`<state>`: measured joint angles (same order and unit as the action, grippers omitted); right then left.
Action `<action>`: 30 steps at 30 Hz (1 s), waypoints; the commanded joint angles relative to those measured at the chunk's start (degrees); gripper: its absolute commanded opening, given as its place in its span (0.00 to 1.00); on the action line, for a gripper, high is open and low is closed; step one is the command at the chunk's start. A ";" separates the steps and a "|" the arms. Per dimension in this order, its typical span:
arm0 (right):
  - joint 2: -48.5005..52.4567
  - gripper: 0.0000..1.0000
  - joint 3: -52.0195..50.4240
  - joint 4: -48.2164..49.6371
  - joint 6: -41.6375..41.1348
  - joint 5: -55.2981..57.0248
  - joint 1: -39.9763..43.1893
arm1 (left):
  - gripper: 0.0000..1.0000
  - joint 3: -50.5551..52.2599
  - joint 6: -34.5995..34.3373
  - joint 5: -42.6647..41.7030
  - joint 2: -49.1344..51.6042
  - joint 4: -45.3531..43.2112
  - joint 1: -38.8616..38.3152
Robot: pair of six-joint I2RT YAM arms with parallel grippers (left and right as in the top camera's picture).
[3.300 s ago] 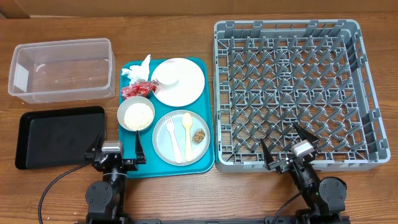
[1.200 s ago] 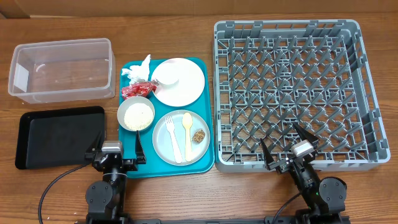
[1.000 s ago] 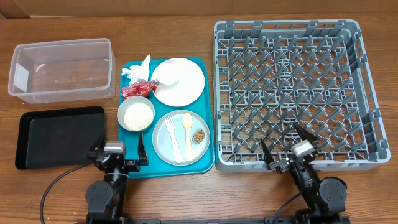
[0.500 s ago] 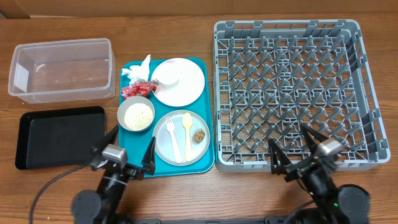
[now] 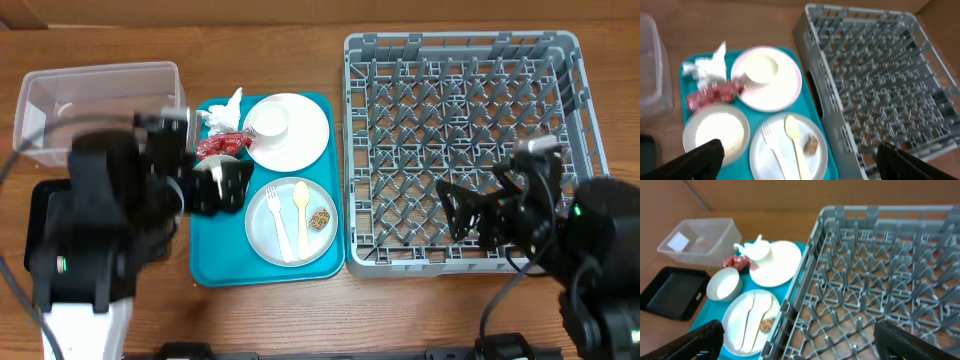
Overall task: Sort waste into correct bins and load items into the dishwasher rack
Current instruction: 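Grasp the white cup with the left gripper and lift it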
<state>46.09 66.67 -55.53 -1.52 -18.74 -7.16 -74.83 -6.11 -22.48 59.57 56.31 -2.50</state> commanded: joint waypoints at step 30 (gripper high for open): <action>15.82 1.00 1.70 -7.23 -16.33 13.60 -0.11 | 0.72 -12.90 -3.85 19.54 47.98 -18.03 -7.98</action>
<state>62.08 66.89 -62.08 -17.52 -5.69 -7.16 -86.56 -9.13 -10.85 105.34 38.48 -8.60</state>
